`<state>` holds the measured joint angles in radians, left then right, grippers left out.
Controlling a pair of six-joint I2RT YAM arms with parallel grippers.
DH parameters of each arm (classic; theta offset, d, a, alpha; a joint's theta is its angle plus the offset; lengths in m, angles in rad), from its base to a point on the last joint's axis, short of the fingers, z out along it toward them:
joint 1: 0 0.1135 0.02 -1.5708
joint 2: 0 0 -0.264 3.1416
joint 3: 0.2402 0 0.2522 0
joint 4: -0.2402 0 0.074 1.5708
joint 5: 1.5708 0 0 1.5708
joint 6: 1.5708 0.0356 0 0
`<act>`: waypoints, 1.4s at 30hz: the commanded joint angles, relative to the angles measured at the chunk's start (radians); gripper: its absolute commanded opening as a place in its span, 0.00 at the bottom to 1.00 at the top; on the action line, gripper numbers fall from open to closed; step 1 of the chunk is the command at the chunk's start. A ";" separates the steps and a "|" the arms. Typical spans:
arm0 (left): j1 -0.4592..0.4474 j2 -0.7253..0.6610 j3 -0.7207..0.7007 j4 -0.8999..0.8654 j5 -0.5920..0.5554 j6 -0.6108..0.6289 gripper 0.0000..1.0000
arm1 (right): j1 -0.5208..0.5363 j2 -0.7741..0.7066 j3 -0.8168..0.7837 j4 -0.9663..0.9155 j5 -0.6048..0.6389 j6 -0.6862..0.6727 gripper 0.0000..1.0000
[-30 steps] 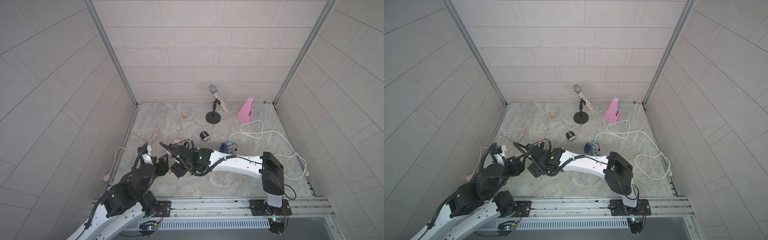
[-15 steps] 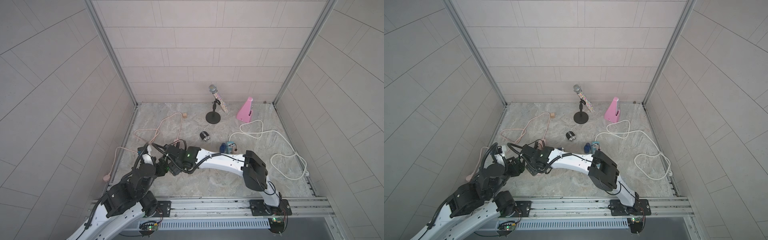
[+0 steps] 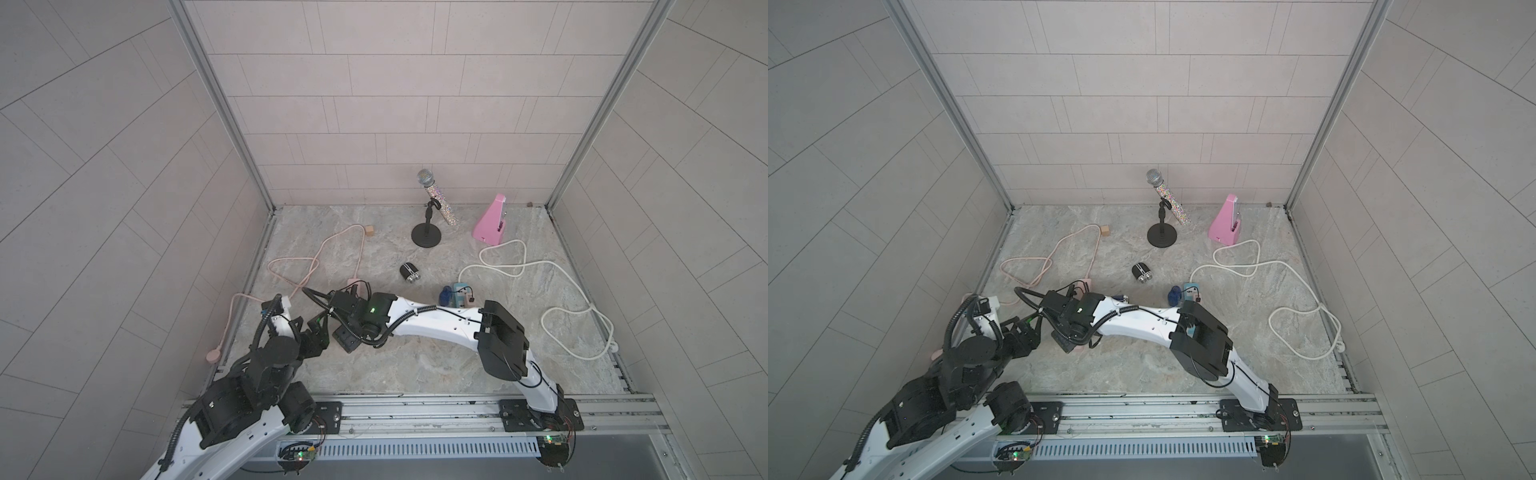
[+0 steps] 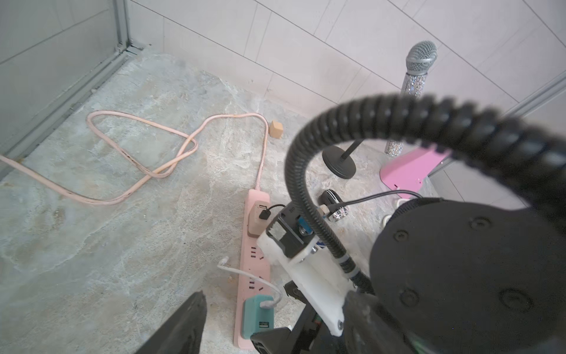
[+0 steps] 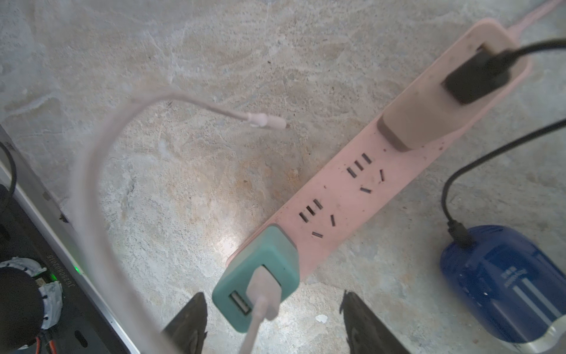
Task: Unplug the electric shaver
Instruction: Adjust the socket at the center of the board.
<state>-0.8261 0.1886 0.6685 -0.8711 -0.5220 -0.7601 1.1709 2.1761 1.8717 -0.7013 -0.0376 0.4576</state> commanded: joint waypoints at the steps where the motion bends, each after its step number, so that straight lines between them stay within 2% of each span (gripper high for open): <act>1: -0.002 -0.030 0.046 -0.103 -0.099 -0.032 0.74 | 0.001 0.014 0.005 0.010 -0.010 0.043 0.72; 21: -0.003 -0.090 0.039 -0.123 -0.127 -0.059 0.73 | -0.024 0.070 0.063 -0.011 0.027 0.044 0.65; 32: -0.003 -0.095 0.029 -0.114 -0.121 -0.056 0.73 | -0.032 0.039 0.035 -0.049 0.074 0.020 0.44; 36: -0.002 -0.090 0.022 -0.104 -0.112 -0.053 0.73 | -0.033 -0.002 -0.016 -0.063 0.123 0.004 0.39; 42: -0.002 -0.056 0.005 -0.070 -0.087 -0.049 0.73 | -0.042 -0.052 -0.101 -0.076 0.190 -0.011 0.37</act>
<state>-0.8268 0.1123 0.6910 -0.9668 -0.6083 -0.8112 1.1496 2.1635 1.8111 -0.7033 0.0391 0.4606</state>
